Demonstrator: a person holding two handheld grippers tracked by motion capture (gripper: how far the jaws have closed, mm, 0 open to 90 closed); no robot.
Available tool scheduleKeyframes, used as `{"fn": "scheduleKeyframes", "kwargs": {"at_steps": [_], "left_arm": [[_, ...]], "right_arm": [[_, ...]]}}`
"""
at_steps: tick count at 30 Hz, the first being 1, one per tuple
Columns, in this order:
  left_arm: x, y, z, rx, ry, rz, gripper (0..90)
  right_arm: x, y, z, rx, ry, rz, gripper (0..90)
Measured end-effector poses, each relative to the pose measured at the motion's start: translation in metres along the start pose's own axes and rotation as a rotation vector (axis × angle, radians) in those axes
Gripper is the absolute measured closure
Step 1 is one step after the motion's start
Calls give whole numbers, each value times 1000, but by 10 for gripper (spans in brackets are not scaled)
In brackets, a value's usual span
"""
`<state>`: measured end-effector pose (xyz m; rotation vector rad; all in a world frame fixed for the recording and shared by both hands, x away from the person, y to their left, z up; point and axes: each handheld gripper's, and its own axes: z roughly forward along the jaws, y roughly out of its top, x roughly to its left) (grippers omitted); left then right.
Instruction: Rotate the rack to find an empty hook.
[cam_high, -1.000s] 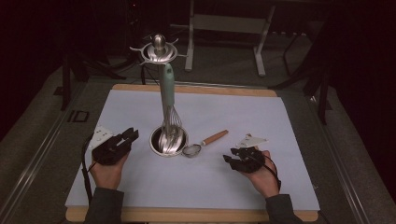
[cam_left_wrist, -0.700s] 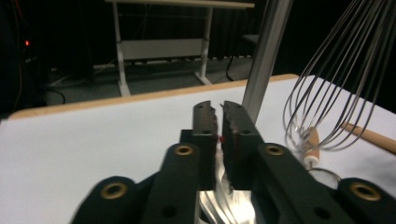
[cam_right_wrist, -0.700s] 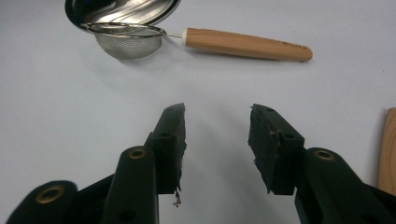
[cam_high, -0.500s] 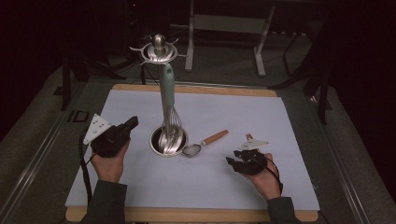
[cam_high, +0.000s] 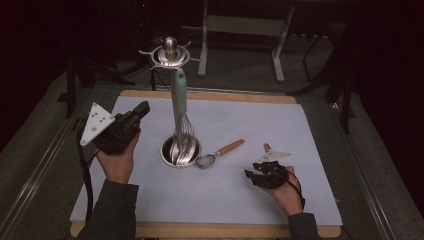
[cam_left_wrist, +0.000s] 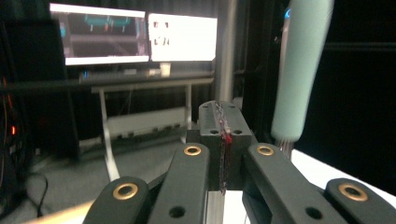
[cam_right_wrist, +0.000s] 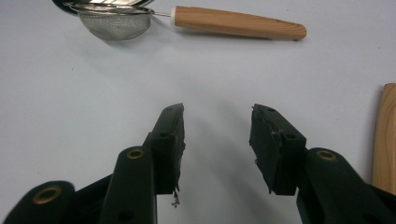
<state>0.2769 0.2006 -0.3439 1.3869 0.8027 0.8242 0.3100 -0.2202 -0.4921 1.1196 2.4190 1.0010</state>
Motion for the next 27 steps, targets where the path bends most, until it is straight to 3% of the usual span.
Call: {"fn": "scheduleKeyframes", "kwargs": {"at_steps": [6, 16, 27], "left_arm": [[-6, 22, 5, -104, -16, 15, 891], [-16, 44, 20, -197, -23, 38, 890], [-13, 54, 25, -213, -2, 49, 892]], "right_arm": [[-1, -1, -1, 0, 1, 4, 544], [-2, -2, -1, 1, 3, 7, 543], [-2, -2, 0, 7, 5, 7, 542]]}}
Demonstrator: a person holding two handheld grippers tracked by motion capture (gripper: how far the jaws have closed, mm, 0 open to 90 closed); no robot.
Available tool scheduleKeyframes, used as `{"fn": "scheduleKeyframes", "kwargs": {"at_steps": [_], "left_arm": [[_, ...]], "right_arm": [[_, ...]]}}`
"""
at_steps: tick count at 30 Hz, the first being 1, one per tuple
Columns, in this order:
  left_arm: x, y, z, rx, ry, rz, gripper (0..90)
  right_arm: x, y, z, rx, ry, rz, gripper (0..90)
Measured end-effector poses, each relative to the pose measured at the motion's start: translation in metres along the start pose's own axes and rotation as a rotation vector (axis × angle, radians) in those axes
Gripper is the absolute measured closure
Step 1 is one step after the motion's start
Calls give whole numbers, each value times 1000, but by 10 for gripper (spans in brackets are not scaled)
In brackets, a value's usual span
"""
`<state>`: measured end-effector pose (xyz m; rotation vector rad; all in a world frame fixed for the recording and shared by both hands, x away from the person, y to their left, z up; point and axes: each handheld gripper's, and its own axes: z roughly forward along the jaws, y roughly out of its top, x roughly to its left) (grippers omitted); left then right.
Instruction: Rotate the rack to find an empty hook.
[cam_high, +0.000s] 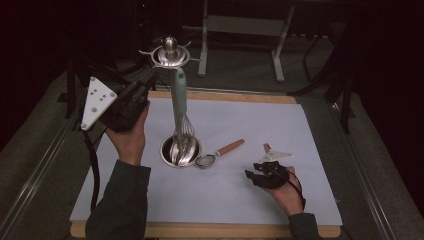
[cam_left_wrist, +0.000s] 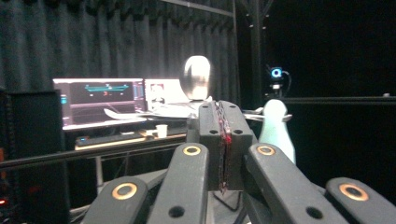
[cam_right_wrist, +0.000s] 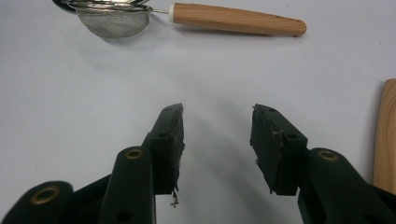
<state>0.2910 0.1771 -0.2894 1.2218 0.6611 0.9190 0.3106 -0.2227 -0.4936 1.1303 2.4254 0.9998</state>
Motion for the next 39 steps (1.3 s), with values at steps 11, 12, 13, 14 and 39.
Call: {"fn": "scheduleKeyframes", "kwargs": {"at_steps": [11, 12, 13, 14, 39], "left_arm": [[14, 2, 3, 16, 38, 0, 894], [15, 2, 3, 17, 42, -1, 894], [17, 2, 3, 18, 46, -4, 894], [18, 2, 4, 22, 48, -2, 894], [42, 7, 15, 52, 109, -15, 895]], "right_arm": [[0, 0, 0, 3, 2, 1, 541], [0, 0, 0, 3, 3, 2, 540], [-1, 0, 0, 3, 3, 2, 540], [-1, 0, 0, 1, 3, 1, 540], [-1, 0, 1, 8, 4, 0, 529]]}}
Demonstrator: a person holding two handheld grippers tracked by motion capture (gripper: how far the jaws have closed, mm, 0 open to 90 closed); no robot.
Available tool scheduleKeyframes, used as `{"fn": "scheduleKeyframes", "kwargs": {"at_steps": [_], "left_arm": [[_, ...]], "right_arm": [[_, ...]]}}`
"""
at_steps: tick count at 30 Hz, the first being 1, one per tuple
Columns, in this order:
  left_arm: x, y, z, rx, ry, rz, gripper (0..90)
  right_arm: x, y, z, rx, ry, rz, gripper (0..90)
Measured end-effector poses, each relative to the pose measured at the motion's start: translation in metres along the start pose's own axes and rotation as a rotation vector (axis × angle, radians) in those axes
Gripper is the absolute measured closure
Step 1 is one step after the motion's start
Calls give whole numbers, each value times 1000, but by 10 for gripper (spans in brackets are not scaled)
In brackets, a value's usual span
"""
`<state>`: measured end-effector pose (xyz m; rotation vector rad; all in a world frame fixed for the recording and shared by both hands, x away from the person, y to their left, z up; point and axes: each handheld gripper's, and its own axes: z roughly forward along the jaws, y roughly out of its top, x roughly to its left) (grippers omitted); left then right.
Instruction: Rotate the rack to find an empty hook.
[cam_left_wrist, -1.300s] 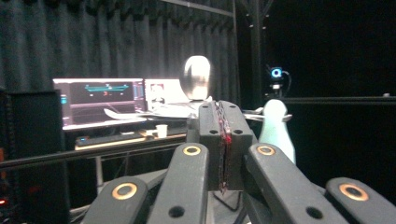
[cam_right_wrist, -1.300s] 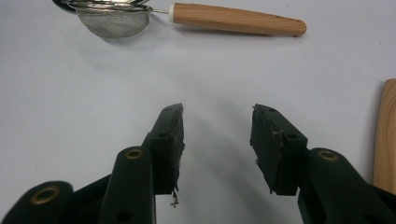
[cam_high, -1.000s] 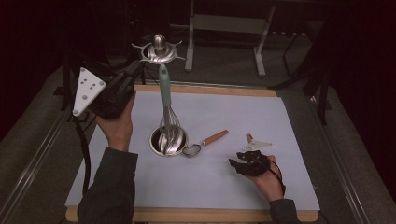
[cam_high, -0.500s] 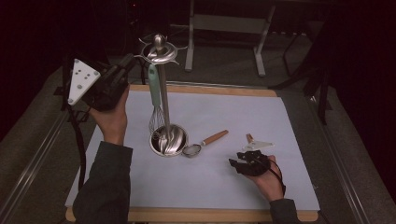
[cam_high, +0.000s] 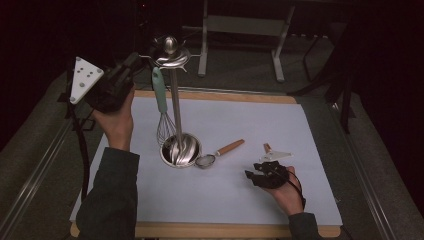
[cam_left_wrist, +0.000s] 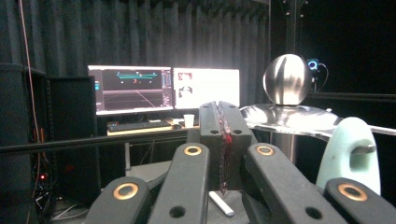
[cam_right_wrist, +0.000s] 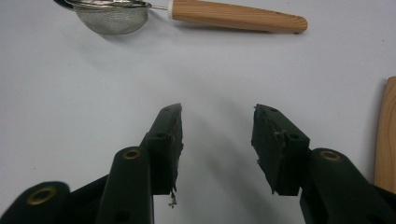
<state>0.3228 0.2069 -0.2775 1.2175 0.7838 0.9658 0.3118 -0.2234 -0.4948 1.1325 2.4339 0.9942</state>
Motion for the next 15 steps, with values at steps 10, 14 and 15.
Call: {"fn": "scheduleKeyframes", "kwargs": {"at_steps": [10, 14, 15], "left_arm": [[1, 3, 4, 20, 11, 30, 895], [2, 2, 7, 30, 20, 38, 895], [3, 2, 8, 28, 20, 35, 895]], "right_arm": [[1, 0, 0, 0, 1, -4, 528], [1, 0, 0, 0, 1, -2, 528], [1, 0, 0, 0, 1, -2, 528]]}}
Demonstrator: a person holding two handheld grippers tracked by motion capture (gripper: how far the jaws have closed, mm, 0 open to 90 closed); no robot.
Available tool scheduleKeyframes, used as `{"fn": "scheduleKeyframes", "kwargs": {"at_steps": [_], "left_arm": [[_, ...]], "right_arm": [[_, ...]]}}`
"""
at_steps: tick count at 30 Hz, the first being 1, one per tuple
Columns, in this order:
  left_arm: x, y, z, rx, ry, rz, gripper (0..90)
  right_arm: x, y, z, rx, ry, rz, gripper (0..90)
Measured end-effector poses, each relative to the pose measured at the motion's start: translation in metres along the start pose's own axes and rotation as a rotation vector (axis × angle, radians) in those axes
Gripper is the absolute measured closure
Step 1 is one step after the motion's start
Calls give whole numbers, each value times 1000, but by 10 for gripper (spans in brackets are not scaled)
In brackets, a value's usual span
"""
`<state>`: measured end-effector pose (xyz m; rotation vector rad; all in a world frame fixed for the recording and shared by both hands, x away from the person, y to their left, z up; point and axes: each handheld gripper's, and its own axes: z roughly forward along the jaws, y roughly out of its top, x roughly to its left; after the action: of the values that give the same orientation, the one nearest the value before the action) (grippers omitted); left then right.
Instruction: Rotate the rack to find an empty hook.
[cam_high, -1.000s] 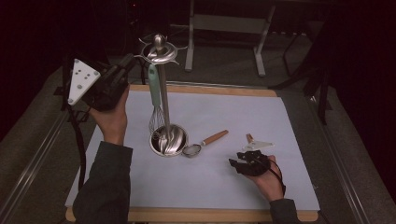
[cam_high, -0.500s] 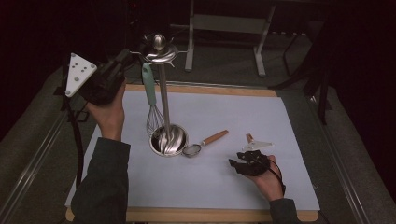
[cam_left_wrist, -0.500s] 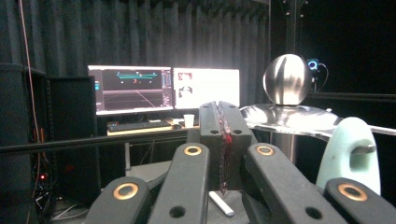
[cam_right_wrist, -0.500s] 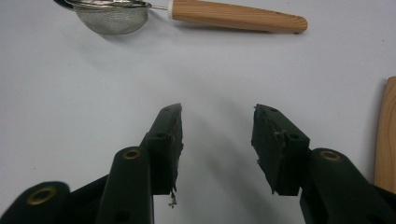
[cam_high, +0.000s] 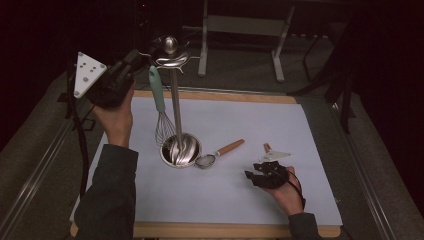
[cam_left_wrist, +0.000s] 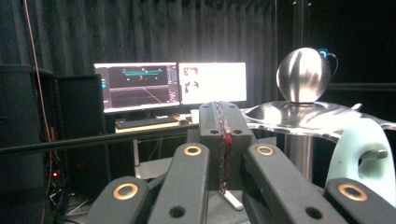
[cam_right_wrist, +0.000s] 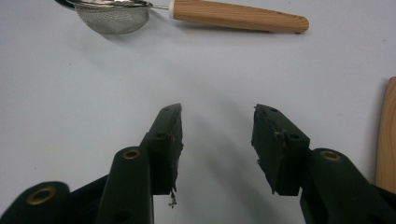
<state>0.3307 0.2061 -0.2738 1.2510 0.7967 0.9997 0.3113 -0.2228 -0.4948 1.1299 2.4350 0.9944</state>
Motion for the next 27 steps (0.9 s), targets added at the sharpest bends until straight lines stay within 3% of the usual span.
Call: {"fn": "scheduleKeyframes", "kwargs": {"at_steps": [8, 18, 27], "left_arm": [[1, 0, 4, 0, 5, -17, 895], [4, -2, -7, 28, -8, 15, 882], [17, -26, -30, 136, -28, 30, 861]], "right_arm": [[0, 0, 0, 0, 1, 1, 528], [-1, -1, 0, 2, -1, 3, 526], [-2, -1, 0, 8, -2, 6, 521]]}}
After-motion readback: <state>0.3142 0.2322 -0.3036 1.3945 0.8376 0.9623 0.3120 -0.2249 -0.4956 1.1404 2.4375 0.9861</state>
